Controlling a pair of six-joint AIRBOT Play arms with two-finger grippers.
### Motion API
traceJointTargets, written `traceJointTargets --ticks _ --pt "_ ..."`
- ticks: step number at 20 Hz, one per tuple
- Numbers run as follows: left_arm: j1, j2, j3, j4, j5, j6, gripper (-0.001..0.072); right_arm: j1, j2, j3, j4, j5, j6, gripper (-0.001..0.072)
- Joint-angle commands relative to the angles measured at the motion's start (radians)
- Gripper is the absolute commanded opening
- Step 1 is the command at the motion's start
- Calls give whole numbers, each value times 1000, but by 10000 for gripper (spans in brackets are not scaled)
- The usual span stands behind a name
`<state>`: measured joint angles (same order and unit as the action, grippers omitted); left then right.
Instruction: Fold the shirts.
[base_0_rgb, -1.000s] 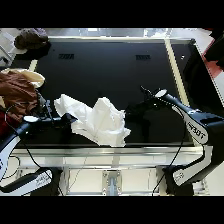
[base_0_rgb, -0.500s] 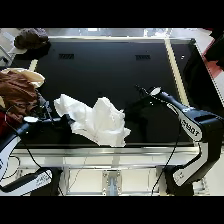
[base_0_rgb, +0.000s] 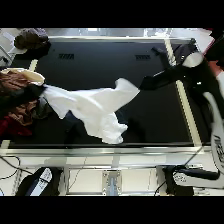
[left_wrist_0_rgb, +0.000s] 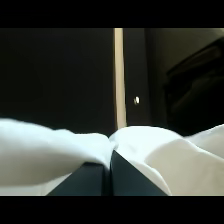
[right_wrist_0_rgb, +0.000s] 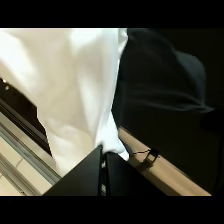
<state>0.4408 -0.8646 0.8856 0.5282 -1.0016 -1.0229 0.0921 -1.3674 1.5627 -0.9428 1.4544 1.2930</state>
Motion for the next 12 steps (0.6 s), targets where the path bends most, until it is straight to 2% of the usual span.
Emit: traceJointTargets --ticks 1,4,7,9,12 --pt "49 176 204 -6 -25 -15 7 -2 256 145 -83 105 50 12" --pt "50 237 371 -6 -24 -51 7 10 422 315 -85 103 92 12" --pt "45 235 519 -31 -24 -53 7 7 492 533 -181 43 112 11" --pt "45 232 529 -119 -42 -76 7 6 502 632 -307 -103 112 10" --pt "45 203 529 -211 -163 -78 8 6 470 626 -417 -384 111 8"
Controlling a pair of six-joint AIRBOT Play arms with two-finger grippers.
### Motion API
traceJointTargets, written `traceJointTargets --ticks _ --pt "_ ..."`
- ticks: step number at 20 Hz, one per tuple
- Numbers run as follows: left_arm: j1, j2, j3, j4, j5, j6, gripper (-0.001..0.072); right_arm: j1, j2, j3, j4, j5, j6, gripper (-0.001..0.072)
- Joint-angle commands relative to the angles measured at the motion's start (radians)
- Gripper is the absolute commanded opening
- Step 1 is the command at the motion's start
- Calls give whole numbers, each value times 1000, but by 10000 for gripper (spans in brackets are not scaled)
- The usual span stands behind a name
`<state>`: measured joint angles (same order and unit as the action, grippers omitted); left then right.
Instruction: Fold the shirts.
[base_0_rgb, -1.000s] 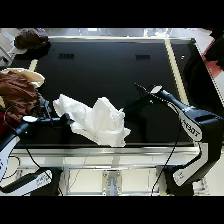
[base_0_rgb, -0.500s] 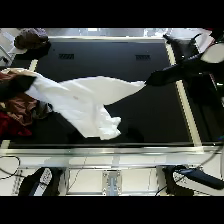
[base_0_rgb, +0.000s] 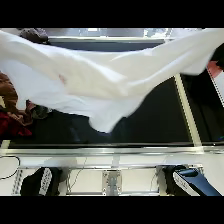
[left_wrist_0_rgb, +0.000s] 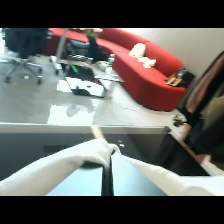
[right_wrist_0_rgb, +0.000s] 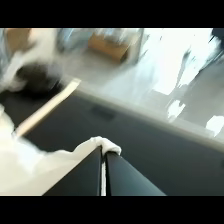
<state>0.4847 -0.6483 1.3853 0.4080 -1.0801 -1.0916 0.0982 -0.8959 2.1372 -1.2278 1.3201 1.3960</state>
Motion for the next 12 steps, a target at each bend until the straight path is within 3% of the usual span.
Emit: traceJointTargets --ticks 1,4,6,8,10,11,12 --pt "1 -24 29 -92 -105 -9 8 0 -36 37 -131 -322 8 8" --pt "-7 -79 4 -84 -202 -47 8 0 -237 2 -53 -401 9 9" --pt "-88 -119 -98 27 -200 -48 8 0 -415 -26 57 -409 9 9" --pt "-229 -171 -277 196 -109 -95 8 2 -588 -67 184 -465 9 12" --pt "-350 -245 -473 294 111 -99 14 10 -747 -85 313 -531 9 38" --pt "-380 -290 -537 287 247 -98 49 17 -811 -85 380 -556 9 217" --pt "-390 -338 -562 270 370 -98 311 26 -864 -85 455 -575 9 448"
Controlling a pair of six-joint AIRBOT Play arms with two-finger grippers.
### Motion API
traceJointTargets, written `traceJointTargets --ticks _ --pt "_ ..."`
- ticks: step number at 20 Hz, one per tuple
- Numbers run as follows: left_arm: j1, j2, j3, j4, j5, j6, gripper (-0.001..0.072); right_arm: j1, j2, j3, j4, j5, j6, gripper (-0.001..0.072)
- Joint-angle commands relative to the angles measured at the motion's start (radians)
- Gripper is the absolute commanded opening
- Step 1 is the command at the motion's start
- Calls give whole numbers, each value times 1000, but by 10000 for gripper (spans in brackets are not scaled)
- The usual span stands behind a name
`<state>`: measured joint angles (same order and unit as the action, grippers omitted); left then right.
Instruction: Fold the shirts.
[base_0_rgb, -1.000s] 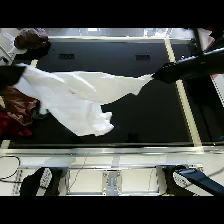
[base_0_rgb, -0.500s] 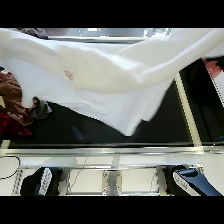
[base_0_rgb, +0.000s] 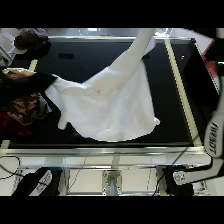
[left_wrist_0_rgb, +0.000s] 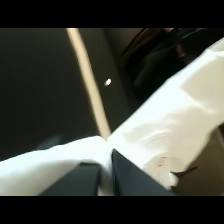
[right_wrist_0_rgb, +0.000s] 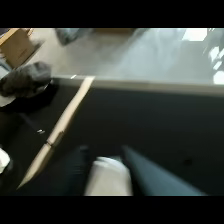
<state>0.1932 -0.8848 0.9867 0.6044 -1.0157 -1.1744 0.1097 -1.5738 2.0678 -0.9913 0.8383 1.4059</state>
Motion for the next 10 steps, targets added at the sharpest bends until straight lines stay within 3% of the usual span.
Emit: traceJointTargets --ticks 1,2,4,6,8,10 --pt "-94 -140 -156 60 406 -10 585 23 -220 -16 261 -105 -6 465" --pt "-77 -163 -138 40 509 23 636 28 -233 -15 259 -116 -8 465" --pt "-26 -163 -86 39 670 129 636 12 -221 -12 241 -123 -11 464" --pt "59 -141 -27 39 697 232 634 -46 -166 -9 206 -59 -11 464" --pt "153 -122 3 50 624 259 630 -139 -79 -9 113 97 -10 459" --pt "232 -138 21 69 388 295 628 -252 23 -10 -14 289 16 450"
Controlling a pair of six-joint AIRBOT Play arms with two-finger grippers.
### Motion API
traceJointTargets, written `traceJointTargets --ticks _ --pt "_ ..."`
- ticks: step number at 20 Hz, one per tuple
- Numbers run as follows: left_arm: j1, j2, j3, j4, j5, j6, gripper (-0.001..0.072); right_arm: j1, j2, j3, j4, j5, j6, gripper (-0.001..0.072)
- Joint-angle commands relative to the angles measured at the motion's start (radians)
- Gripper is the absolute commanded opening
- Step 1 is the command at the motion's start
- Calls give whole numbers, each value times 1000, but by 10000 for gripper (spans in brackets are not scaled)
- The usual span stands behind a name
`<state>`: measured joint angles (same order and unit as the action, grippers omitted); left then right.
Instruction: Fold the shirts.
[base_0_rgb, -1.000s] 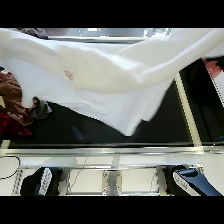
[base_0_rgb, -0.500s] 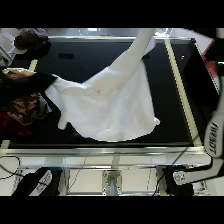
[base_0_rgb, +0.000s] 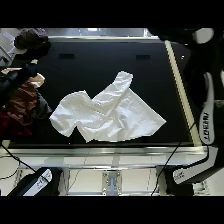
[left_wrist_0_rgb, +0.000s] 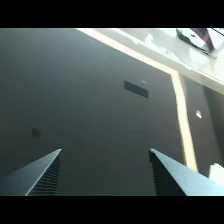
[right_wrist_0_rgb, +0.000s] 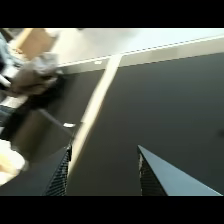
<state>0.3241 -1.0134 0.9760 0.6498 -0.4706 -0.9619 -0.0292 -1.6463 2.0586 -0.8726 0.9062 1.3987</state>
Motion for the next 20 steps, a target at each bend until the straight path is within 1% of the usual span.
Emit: traceJointTargets --ticks 1,3,4,6,7,8,9,11,12,14,17,20 --pt "120 -33 31 23 -241 108 628 -169 143 -1 -193 314 34 450" --pt "116 -118 39 23 -324 117 628 -281 242 -5 -312 493 31 451" --pt "101 -183 61 23 -369 117 629 -332 285 -18 -346 552 24 451" --pt "46 -333 149 49 -448 118 629 -433 367 -78 -352 652 -1 453" --pt "7 -404 212 95 -478 116 629 -473 400 -123 -337 705 -2 452" --pt "-37 -473 286 161 -512 113 629 -505 431 -180 -291 723 0 453" --pt "-84 -529 358 246 -530 92 629 -528 467 -259 -217 726 11 453" --pt "-160 -612 470 446 -537 -5 628 -514 517 -426 -126 779 26 453" --pt "-182 -643 510 505 -556 -23 627 -493 539 -527 -127 803 31 452" --pt "-200 -687 558 520 -607 -23 627 -444 578 -751 -131 790 33 452" --pt "-195 -704 565 521 -669 -16 612 -356 605 -1103 -113 682 56 455" --pt "-169 -708 565 520 -751 20 612 -216 604 -1406 -9 517 56 584"
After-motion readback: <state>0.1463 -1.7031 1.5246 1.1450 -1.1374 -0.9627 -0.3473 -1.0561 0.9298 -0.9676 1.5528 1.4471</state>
